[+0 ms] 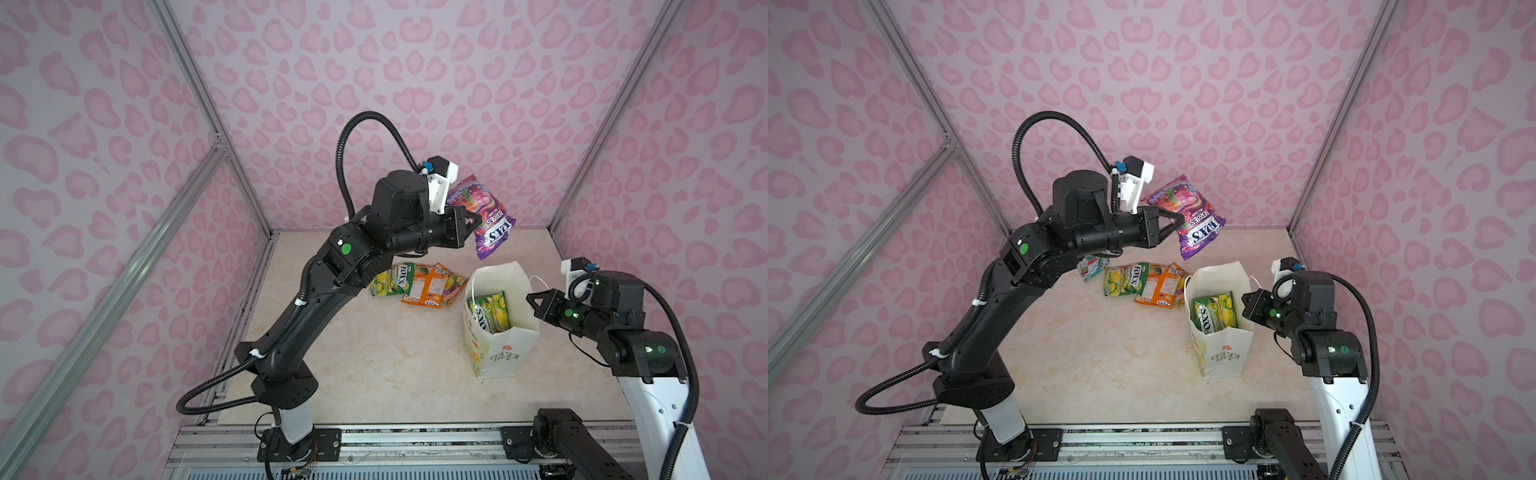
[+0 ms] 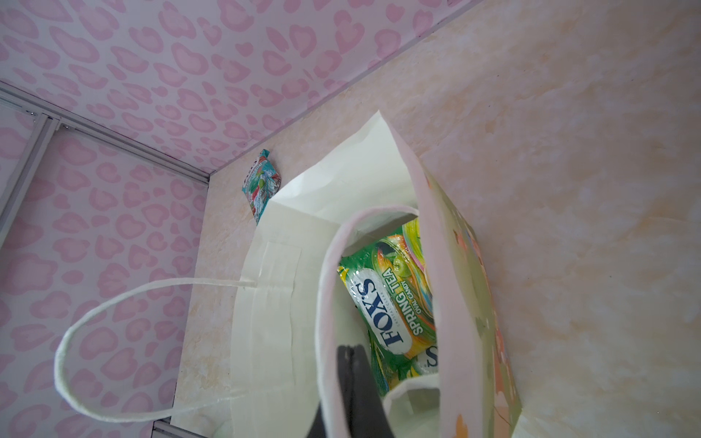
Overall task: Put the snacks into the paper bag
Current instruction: 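Carry the purple Berries bag toward the paper bag opening with the left gripper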
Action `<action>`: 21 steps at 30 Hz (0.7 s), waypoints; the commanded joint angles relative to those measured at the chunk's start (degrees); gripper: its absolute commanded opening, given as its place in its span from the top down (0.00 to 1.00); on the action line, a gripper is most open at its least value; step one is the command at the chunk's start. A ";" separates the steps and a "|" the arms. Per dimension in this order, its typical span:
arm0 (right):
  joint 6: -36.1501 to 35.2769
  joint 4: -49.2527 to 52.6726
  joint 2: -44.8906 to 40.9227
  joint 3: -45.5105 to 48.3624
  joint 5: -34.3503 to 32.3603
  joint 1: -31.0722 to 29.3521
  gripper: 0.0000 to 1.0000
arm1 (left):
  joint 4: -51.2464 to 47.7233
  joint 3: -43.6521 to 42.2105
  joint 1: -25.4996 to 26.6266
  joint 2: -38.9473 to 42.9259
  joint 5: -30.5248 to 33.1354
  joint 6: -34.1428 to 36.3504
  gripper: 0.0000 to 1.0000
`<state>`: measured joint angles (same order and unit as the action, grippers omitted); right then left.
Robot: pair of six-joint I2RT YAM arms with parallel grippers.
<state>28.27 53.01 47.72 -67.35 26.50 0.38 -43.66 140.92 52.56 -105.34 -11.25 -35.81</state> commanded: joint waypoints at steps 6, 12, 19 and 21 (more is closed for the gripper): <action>-0.75 0.42 -0.18 -0.39 -1.10 0.06 1.00 | -3.34 0.70 2.16 -5.74 -2.38 -0.60 0.97; -0.55 0.25 -0.35 -0.40 -1.21 0.22 1.00 | -8.57 0.45 4.34 -9.33 -1.15 0.72 0.97; -1.30 1.28 -0.36 -1.08 -1.69 0.27 1.00 | -14.43 -1.52 7.04 -10.64 1.50 3.41 0.97; -1.45 1.41 -0.35 -1.12 -1.89 0.40 1.00 | -15.03 -3.16 7.88 -10.43 1.98 4.20 0.97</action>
<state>27.57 54.00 47.44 -68.18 25.26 0.75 -57.34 138.87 59.70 -116.03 -10.59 -33.93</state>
